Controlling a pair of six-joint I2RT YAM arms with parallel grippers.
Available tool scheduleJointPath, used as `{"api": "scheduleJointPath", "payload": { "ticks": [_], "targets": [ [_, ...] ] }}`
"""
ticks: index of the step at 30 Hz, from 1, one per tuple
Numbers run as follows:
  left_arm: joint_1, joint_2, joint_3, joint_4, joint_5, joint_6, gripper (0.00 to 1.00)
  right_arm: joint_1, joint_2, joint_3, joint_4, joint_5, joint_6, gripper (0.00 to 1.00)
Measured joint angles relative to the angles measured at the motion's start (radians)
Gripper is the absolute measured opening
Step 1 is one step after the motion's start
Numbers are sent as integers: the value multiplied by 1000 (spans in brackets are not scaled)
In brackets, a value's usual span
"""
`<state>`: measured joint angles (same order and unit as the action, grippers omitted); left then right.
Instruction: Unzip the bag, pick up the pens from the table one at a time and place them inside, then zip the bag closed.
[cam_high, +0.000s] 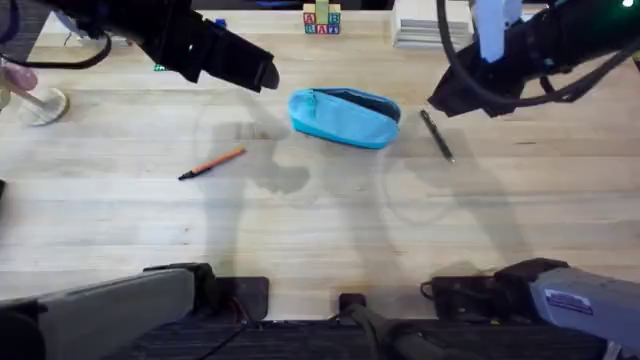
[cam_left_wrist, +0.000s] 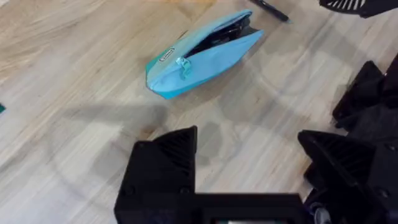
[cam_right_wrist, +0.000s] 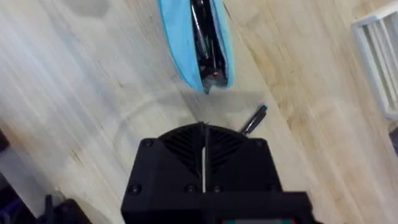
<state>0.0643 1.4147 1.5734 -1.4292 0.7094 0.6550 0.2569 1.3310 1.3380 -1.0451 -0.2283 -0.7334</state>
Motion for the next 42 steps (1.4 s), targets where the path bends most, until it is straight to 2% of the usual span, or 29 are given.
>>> {"api": "scheduleJointPath", "payload": {
  "ticks": [24, 42],
  "targets": [
    [0, 0, 0, -23, 0, -20, 995, 0, 278, 0, 119, -51, -132, 30],
    [0, 0, 0, -23, 0, -43, 995, -3, 407, 0, 205, -121, -167, 30]
  ]
}}
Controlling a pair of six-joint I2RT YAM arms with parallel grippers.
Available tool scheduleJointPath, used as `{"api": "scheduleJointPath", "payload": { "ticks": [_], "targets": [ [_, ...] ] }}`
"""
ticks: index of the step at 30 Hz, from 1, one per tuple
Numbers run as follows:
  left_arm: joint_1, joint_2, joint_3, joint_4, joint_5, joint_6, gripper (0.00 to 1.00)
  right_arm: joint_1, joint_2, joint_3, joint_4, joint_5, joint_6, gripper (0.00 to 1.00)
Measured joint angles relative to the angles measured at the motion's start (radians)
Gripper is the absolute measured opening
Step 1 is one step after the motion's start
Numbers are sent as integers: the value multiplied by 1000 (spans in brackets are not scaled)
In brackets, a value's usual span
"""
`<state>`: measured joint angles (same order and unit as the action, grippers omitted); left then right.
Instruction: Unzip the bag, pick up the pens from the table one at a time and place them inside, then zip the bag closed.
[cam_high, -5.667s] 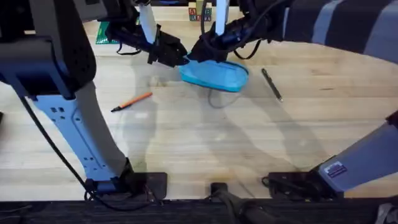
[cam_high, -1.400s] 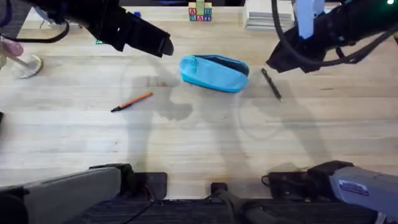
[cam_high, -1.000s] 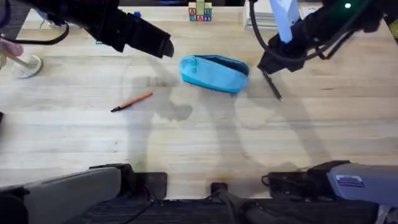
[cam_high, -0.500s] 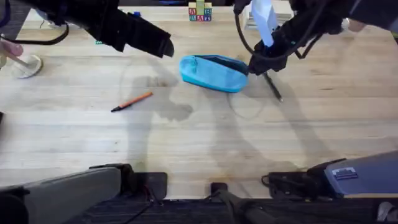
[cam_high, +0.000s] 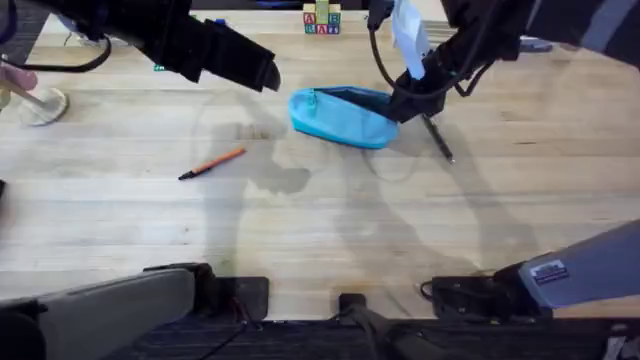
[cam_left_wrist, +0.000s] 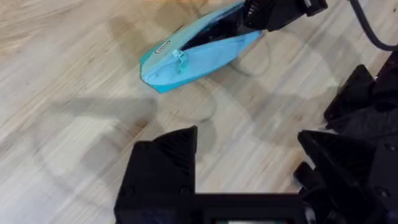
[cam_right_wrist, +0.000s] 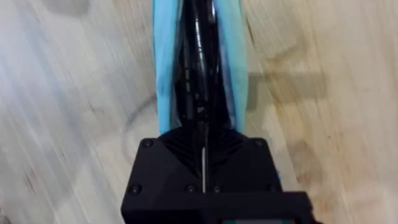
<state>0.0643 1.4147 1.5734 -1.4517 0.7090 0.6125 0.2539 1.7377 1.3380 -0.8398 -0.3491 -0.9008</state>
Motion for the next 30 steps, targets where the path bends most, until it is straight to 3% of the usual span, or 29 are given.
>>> {"api": "scheduleJointPath", "payload": {
  "ticks": [15, 16, 22, 24, 30],
  "targets": [
    [0, 0, 0, 0, 0, 0, 995, -2, 68, 0, 24, -64, -2, 36],
    [0, 0, 0, 0, 0, 0, 995, -2, 68, 0, 24, -66, -3, 99],
    [0, 0, 0, 0, 0, 0, 995, -2, 68, 0, 25, -73, -6, 948],
    [0, 0, 0, 0, 0, 0, 995, -2, 68, 0, 25, -75, -9, 992],
    [0, 0, 0, 0, -1, 0, 995, -2, 68, 0, 26, -75, -5, 996]
  ]
}}
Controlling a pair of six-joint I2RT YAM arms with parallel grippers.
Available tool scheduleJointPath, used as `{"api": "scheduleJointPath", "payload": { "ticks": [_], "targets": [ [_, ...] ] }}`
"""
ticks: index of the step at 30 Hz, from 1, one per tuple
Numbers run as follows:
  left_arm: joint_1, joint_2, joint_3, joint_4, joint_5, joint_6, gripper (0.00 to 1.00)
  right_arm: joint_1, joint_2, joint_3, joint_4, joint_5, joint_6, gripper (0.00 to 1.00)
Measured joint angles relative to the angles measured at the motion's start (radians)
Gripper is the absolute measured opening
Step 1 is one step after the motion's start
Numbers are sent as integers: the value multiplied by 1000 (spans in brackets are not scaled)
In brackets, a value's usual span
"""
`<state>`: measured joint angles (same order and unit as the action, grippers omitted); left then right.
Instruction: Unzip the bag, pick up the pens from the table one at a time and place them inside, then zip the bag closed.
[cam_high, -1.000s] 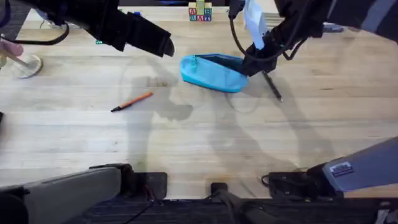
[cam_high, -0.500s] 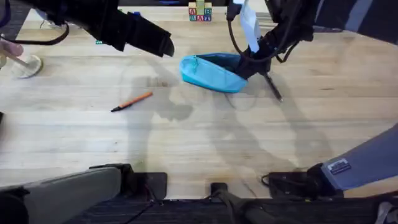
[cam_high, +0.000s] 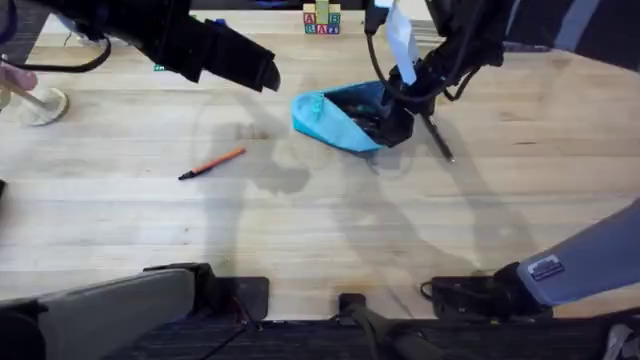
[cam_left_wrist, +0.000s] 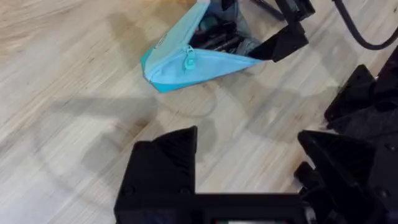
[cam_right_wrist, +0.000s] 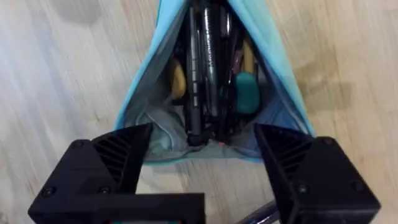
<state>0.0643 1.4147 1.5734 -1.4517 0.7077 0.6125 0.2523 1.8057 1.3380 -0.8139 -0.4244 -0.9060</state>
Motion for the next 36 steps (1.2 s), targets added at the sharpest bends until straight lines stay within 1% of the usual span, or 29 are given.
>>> {"api": "scheduleJointPath", "payload": {
  "ticks": [3, 6, 14, 22, 24, 26, 30, 33, 36],
  "targets": [
    [0, 0, 0, 0, -11, 0, 995, 0, -8, 0, 0, -2, 19, 997],
    [0, 0, 0, 0, -22, 0, 995, 0, -53, 0, -1, -1, 67, 996],
    [0, 0, 0, 0, -38, 0, 995, 0, -265, 0, -4, 22, 244, 997],
    [0, 0, 0, 0, -66, -2, 995, 0, -452, 0, -88, 62, 413, 996],
    [0, 0, 0, 0, -91, -19, 995, 0, -497, 0, -111, 66, 456, 997],
    [0, 0, 0, 0, -133, -50, 995, 0, -538, 0, -135, 79, 505, 997],
    [0, 0, 0, 0, -242, -131, 995, 0, -605, 0, -199, 138, 593, 996],
    [0, 0, 0, -1, -321, -183, 996, 0, -644, 0, -234, 188, 629, 997],
    [0, 0, -2, 1, -363, -207, 997, 0, -677, 0, -250, 234, 647, 997]
  ]
}}
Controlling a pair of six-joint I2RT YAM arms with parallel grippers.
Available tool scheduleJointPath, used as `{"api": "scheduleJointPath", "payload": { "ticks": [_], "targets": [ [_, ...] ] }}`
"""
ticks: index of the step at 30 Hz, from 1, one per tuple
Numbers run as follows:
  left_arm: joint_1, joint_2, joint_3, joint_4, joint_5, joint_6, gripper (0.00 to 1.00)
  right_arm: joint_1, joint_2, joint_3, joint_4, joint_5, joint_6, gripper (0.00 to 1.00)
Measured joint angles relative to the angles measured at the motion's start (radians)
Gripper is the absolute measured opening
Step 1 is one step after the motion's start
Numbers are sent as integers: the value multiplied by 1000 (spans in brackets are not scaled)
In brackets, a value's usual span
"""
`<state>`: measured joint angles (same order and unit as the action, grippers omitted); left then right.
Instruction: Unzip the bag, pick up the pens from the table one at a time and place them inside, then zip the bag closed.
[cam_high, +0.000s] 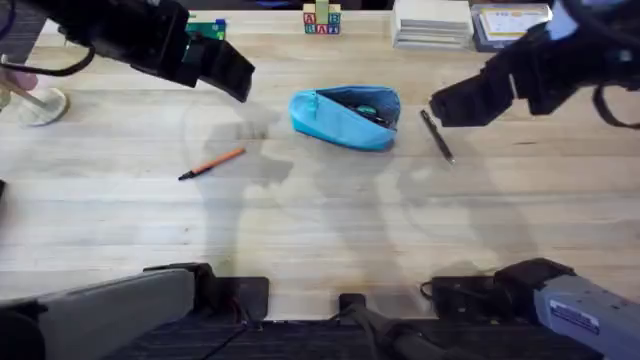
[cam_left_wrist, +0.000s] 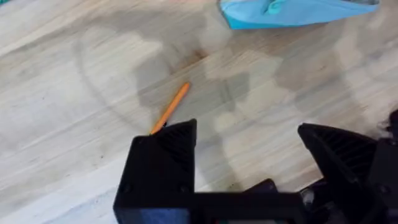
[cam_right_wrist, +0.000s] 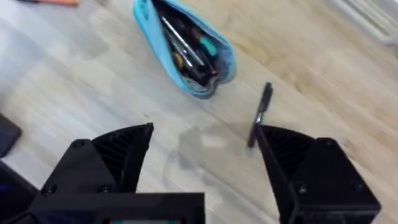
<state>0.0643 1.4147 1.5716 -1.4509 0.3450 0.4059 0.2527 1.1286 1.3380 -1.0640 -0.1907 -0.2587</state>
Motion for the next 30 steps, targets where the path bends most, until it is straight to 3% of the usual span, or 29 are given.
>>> {"api": "scheduleJointPath", "payload": {
  "ticks": [18, 30],
  "targets": [
    [0, -11, -308, 223, -39, -25, 997, -8, -23, 0, -114, 105, 20, 996],
    [0, -124, -368, 243, -51, -25, 996, -209, 101, 0, -112, 85, 6, 996]
  ]
}}
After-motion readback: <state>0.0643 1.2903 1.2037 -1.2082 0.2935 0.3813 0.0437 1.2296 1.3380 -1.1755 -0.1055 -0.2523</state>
